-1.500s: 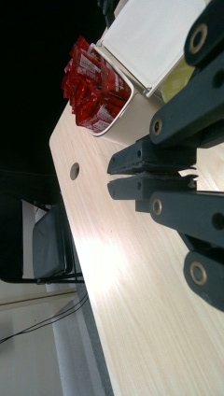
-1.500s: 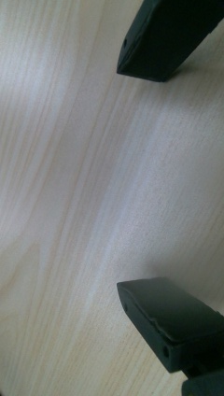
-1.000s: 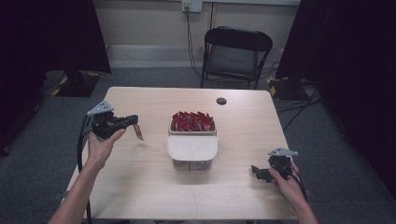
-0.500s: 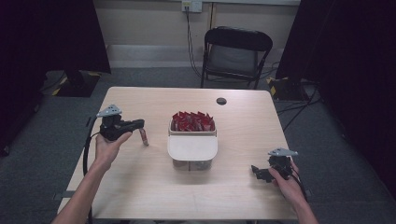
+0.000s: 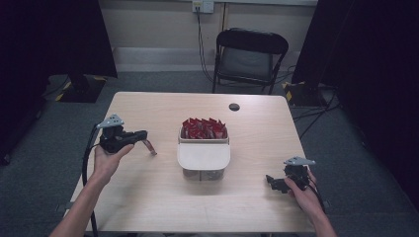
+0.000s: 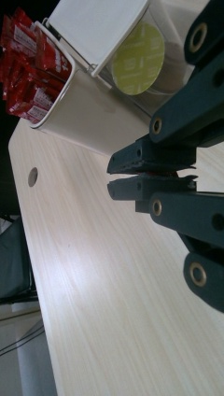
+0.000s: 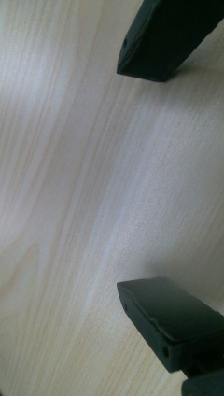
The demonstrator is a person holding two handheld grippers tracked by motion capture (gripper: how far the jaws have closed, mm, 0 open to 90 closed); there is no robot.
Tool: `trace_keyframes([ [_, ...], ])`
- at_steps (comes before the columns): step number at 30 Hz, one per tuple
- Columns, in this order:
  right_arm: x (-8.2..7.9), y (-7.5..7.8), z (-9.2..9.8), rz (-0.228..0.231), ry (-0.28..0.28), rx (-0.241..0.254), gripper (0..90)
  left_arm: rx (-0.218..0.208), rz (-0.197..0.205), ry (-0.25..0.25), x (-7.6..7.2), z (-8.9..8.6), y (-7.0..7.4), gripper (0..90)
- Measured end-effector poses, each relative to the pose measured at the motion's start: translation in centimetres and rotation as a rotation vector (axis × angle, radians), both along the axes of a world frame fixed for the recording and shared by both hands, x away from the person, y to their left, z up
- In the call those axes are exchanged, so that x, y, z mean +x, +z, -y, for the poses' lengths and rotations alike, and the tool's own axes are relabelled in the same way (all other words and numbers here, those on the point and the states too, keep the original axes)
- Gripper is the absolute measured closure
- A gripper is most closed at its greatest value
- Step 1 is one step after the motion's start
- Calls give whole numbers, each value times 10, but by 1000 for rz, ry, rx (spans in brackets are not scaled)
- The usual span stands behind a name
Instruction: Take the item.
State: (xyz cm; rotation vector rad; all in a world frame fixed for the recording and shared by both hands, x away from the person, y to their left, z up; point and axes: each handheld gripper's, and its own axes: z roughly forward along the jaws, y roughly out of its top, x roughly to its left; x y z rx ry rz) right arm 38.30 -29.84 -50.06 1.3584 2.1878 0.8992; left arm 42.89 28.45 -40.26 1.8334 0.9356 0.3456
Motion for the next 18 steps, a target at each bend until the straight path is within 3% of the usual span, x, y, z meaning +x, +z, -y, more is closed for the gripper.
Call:
trace_keyframes([
  [5,0,0,0,0,0,0,0,18,3,1,-4,-3,0,859],
  [7,0,0,0,0,0,0,0,47,8,-8,-9,-5,0,857],
  [13,0,0,0,0,0,0,0,9,0,8,-13,-15,-5,857],
  [18,0,0,0,0,0,0,0,78,11,-26,-21,-13,-7,857],
])
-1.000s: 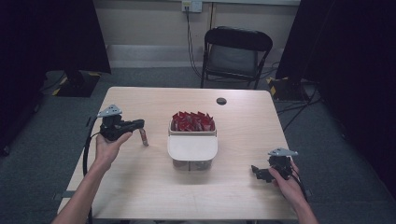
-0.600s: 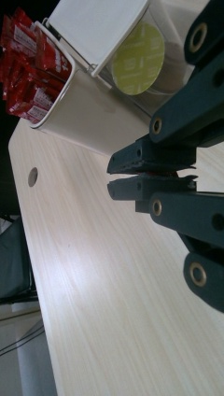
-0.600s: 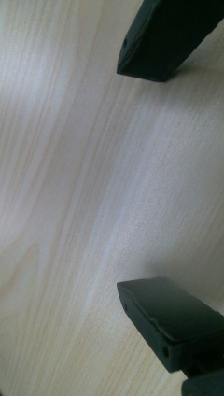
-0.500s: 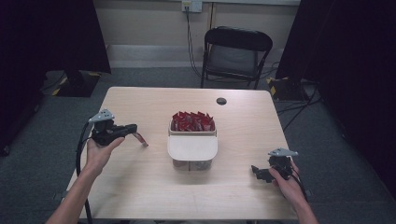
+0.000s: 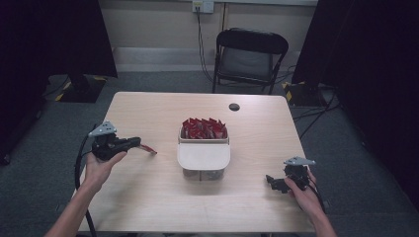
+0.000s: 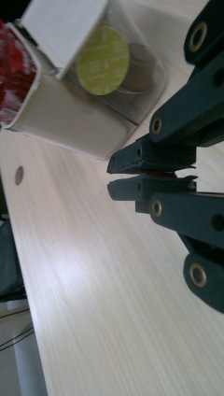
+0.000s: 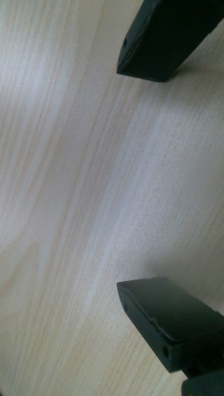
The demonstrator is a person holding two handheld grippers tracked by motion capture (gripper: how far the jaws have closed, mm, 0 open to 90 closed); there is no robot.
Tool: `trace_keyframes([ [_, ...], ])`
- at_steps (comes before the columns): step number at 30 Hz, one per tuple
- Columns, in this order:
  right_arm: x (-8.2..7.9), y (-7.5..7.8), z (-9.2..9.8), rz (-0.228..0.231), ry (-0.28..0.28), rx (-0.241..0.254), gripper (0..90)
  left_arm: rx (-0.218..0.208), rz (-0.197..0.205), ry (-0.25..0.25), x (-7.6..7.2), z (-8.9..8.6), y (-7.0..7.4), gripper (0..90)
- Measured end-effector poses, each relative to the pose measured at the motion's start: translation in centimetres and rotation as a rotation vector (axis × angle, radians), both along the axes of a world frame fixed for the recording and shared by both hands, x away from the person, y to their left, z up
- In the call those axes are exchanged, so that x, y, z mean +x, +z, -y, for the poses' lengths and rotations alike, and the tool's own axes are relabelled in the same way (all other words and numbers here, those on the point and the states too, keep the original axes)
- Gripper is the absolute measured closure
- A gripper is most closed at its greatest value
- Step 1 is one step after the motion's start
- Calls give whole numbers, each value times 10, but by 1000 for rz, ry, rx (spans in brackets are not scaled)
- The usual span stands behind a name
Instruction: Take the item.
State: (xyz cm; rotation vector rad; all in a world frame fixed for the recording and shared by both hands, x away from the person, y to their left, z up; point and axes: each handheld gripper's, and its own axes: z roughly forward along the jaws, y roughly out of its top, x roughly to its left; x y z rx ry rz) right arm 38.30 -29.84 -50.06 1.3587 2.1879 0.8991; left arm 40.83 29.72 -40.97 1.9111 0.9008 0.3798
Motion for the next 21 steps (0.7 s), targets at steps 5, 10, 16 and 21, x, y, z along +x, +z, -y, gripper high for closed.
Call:
trace_keyframes([
  [5,0,0,0,1,4,-1,0,-12,-10,12,-4,-7,-7,859],
  [10,0,0,0,1,3,-1,0,19,-30,26,0,-3,-16,860],
  [16,0,0,0,1,3,-1,0,17,-42,35,6,-2,-20,860],
  [21,0,0,0,1,3,-1,0,18,-37,37,10,-2,-24,860],
])
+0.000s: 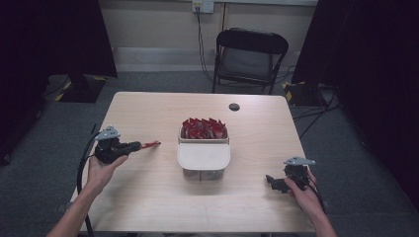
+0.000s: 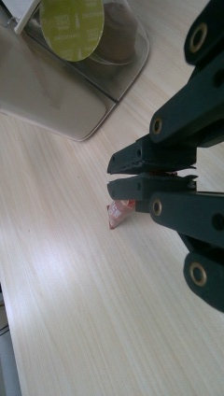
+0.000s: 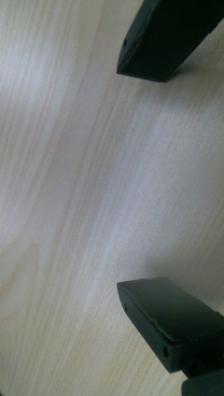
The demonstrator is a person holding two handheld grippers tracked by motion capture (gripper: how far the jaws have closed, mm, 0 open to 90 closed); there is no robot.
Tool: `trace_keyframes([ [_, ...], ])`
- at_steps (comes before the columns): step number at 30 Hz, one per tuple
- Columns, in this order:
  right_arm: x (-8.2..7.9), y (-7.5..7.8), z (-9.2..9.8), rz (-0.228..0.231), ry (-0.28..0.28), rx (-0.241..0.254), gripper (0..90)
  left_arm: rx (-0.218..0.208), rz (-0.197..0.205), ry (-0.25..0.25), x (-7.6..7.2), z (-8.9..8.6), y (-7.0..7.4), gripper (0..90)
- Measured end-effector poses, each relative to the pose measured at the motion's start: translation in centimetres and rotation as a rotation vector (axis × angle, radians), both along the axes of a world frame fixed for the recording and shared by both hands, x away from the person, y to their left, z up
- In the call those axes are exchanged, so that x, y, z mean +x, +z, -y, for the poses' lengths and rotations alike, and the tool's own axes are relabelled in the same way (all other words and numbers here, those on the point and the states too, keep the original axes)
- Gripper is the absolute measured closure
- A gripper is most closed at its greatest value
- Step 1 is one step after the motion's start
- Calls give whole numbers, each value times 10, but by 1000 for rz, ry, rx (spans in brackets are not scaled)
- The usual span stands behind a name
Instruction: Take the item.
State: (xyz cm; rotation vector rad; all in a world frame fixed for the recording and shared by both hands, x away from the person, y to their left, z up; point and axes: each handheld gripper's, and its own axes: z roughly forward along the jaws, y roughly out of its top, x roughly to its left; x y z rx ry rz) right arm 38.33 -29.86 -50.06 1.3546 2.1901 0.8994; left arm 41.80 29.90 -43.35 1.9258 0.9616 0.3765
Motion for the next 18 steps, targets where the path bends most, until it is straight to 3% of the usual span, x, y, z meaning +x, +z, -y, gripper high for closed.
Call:
trace_keyframes([
  [7,0,0,0,0,0,0,0,-4,-17,17,7,-5,-7,860],
  [18,0,0,0,0,-1,0,0,33,-58,26,16,-1,-19,874],
])
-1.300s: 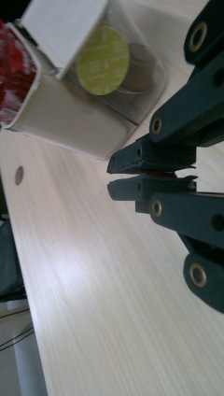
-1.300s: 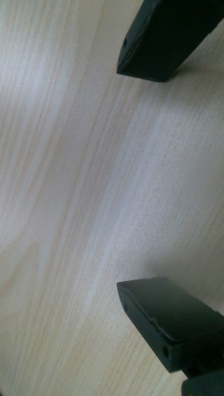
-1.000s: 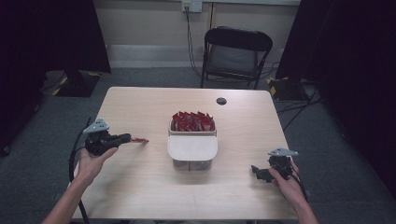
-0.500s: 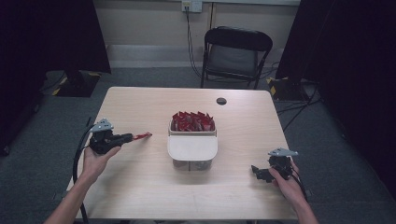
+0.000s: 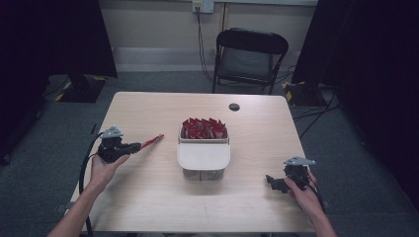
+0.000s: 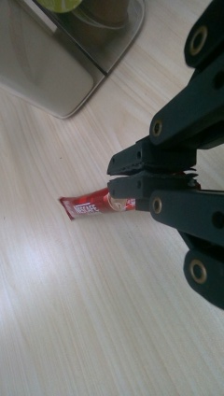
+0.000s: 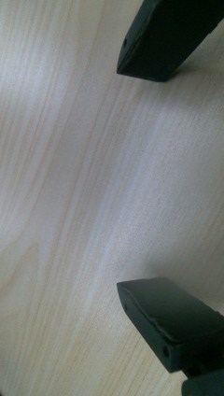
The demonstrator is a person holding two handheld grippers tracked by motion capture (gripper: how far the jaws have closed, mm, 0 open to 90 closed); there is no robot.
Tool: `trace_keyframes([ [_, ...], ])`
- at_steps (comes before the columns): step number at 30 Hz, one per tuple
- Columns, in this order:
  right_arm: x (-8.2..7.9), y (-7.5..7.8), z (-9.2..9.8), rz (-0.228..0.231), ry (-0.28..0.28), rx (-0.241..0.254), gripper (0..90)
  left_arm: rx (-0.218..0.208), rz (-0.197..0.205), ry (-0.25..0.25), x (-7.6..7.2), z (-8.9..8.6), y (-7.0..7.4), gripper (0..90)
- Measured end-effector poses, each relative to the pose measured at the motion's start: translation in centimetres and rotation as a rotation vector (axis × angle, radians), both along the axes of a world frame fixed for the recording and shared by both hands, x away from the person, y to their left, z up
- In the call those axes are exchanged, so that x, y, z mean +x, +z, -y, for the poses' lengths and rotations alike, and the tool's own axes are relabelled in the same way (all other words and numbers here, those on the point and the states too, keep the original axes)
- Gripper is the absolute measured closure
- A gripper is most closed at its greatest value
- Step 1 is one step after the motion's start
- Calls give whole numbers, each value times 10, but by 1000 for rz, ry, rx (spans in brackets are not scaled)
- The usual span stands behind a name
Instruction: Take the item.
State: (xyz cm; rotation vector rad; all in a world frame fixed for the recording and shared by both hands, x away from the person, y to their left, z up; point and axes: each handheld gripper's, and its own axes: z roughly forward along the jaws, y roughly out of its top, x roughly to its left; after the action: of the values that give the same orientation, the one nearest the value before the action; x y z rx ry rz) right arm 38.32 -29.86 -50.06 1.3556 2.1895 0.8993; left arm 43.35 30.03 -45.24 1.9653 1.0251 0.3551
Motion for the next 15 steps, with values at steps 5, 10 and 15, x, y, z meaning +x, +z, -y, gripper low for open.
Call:
trace_keyframes([
  [5,0,0,0,0,0,0,0,13,-13,0,4,3,-5,880],
  [10,0,0,0,0,0,0,0,25,-24,-5,6,5,-7,885],
  [15,0,0,0,0,0,0,0,22,-38,-12,10,6,-12,892],
])
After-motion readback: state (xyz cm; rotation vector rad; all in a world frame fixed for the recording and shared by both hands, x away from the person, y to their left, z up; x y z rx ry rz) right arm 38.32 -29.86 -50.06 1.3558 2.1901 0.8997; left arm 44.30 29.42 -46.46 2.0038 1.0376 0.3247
